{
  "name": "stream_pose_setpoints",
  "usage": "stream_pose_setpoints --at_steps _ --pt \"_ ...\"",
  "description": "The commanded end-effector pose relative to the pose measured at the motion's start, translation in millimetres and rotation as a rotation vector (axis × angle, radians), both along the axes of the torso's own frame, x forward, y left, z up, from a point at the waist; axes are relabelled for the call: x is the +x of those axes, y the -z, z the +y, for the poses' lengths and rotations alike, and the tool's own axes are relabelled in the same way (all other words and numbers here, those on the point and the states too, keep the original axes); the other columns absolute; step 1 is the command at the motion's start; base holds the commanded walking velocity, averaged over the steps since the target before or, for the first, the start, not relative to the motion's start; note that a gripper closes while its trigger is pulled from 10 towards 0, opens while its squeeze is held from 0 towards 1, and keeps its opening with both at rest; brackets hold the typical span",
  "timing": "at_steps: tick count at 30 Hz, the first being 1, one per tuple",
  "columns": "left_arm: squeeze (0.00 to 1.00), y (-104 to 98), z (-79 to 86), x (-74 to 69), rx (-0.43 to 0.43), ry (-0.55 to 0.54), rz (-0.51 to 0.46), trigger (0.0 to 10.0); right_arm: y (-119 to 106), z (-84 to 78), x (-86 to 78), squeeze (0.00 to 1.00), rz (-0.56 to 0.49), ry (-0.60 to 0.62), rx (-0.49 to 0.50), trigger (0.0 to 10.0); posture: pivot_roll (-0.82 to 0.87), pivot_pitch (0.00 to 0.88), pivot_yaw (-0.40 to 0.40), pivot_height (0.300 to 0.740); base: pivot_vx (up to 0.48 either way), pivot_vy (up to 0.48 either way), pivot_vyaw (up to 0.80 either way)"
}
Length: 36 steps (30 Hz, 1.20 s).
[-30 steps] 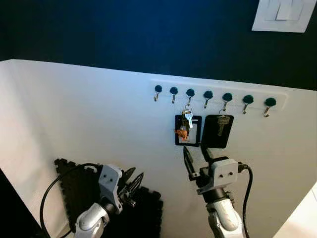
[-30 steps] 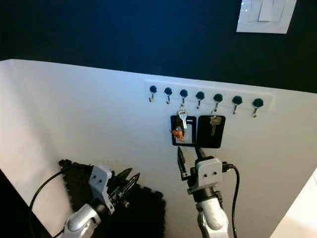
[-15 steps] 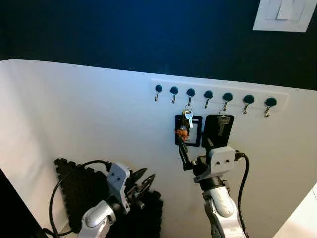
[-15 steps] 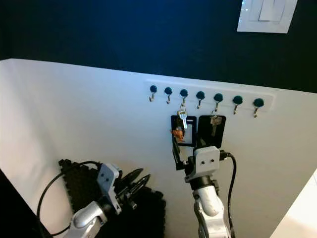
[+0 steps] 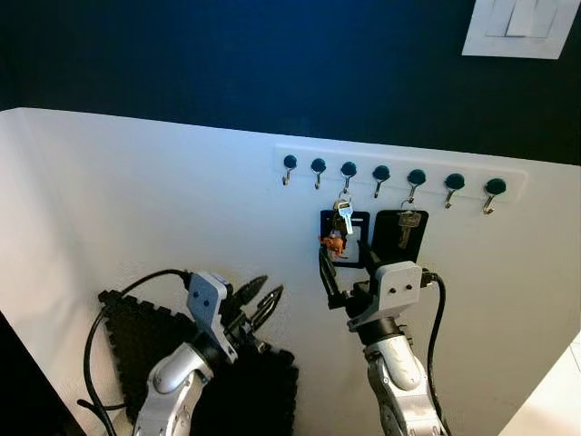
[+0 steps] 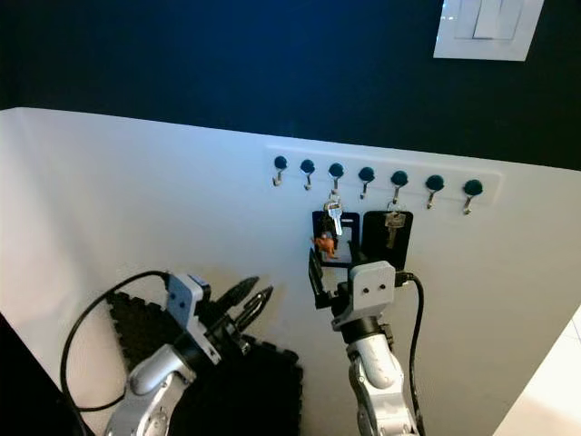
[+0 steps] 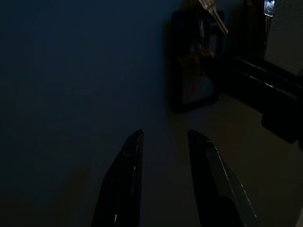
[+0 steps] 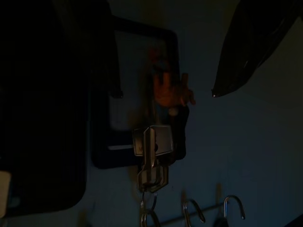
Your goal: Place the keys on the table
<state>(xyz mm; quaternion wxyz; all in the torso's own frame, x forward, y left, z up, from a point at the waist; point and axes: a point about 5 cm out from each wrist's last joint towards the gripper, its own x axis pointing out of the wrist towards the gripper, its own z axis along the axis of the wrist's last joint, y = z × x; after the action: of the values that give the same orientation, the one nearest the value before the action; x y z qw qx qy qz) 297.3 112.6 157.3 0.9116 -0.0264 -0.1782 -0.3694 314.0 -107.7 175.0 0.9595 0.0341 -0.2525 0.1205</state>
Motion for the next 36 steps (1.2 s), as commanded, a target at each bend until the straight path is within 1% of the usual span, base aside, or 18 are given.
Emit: stream_pose_setpoints --at_steps 1,6,11,17,18,19,20,21,23,24,25,29,30,31,33,34,36 --pt "0.0 -15 4.4 2.3 -0.011 0.005 -0.035 10.0 4 0.2 3.6 0.0 0.035 -0.005 0.01 10.0 0.02 0.05 0.006 0.74 0.0 0.0 0.0" --pt "0.0 -21 1.4 2.2 -0.039 0.021 -0.04 10.0 4 1.0 4.5 0.0 0.042 -0.014 0.011 10.0 0.02 0.05 0.007 0.74 0.0 0.0 0.0" --pt "0.0 -24 -1.0 1.5 -0.043 0.032 -0.046 10.0 2 2.0 4.5 0.0 0.037 -0.02 0.014 10.0 0.02 0.051 0.008 0.74 0.0 0.0 0.0" --pt "0.0 -26 0.1 2.2 -0.046 0.024 -0.046 10.0 0 2.2 4.2 0.0 0.022 -0.031 0.021 10.0 0.02 0.053 0.008 0.74 0.0 0.0 0.0" --pt "0.0 -26 0.4 2.3 -0.048 0.023 -0.046 10.0 -1 2.4 4.1 0.0 0.019 -0.035 0.022 8.2 0.02 0.053 0.008 0.74 0.0 0.0 0.0" --pt "0.0 -26 0.4 2.3 -0.048 0.023 -0.046 10.0 -1 2.4 4.1 0.0 0.019 -0.035 0.022 8.2 0.02 0.053 0.008 0.74 0.0 0.0 0.0" --pt "0.0 -27 1.1 2.6 -0.048 0.017 -0.045 10.0 -1 2.4 4.2 0.0 0.017 -0.041 0.024 2.3 0.02 0.053 0.006 0.74 0.0 0.0 0.0" --pt "0.0 -27 1.4 2.7 -0.047 0.016 -0.044 10.0 -1 2.4 4.2 0.0 0.017 -0.041 0.023 2.0 0.02 0.053 0.006 0.74 0.0 0.0 0.0" --pt "0.0 -27 1.5 2.7 -0.046 0.015 -0.042 10.0 -1 2.4 4.2 0.0 0.018 -0.042 0.022 2.0 0.02 0.053 0.006 0.74 0.0 0.0 0.0" --pt "0.0 -27 1.6 2.7 -0.047 0.014 -0.041 10.0 -1 2.2 4.4 0.0 0.017 -0.04 0.019 7.6 0.02 0.056 0.005 0.74 0.0 0.0 0.0" --pt "0.0 -27 1.6 2.8 -0.047 0.012 -0.041 10.0 -1 1.9 4.5 0.0 0.016 -0.037 0.015 10.0 0.02 0.055 0.004 0.74 0.0 0.0 0.0" --pt "0.0 -28 3.0 3.5 -0.065 -0.008 -0.037 10.0 -2 1.9 4.8 0.0 0.014 -0.04 0.015 10.0 0.02 0.055 0.003 0.74 0.0 0.0 0.0" --pt "0.0 -28 3.4 3.8 -0.071 -0.012 -0.035 10.0 -2 2.1 4.7 0.0 0.013 -0.045 0.019 4.5 0.02 0.055 0.003 0.74 0.0 0.0 0.0" --pt "0.0 -28 3.6 4.0 -0.073 -0.013 -0.035 10.0 -2 2.1 4.5 0.0 0.011 -0.048 0.022 1.2 0.02 0.055 0.003 0.74 0.0 0.0 0.0" --pt "0.0 -28 3.6 4.0 -0.073 -0.013 -0.035 10.0 -2 2.1 4.5 0.0 0.011 -0.048 0.022 1.2 0.02 0.055 0.003 0.74 0.0 0.0 0.0" --pt "0.0 -28 3.6 4.5 -0.073 -0.014 -0.035 10.0 -3 2.0 4.6 0.0 0.008 -0.049 0.024 0.0 0.02 0.056 0.004 0.74 0.0 0.0 0.0" --pt "0.0 -29 3.6 4.8 -0.073 -0.014 -0.035 10.0 -4 1.9 4.8 0.0 0.005 -0.05 0.025 0.0 0.02 0.055 0.004 0.74 0.0 0.0 0.0"
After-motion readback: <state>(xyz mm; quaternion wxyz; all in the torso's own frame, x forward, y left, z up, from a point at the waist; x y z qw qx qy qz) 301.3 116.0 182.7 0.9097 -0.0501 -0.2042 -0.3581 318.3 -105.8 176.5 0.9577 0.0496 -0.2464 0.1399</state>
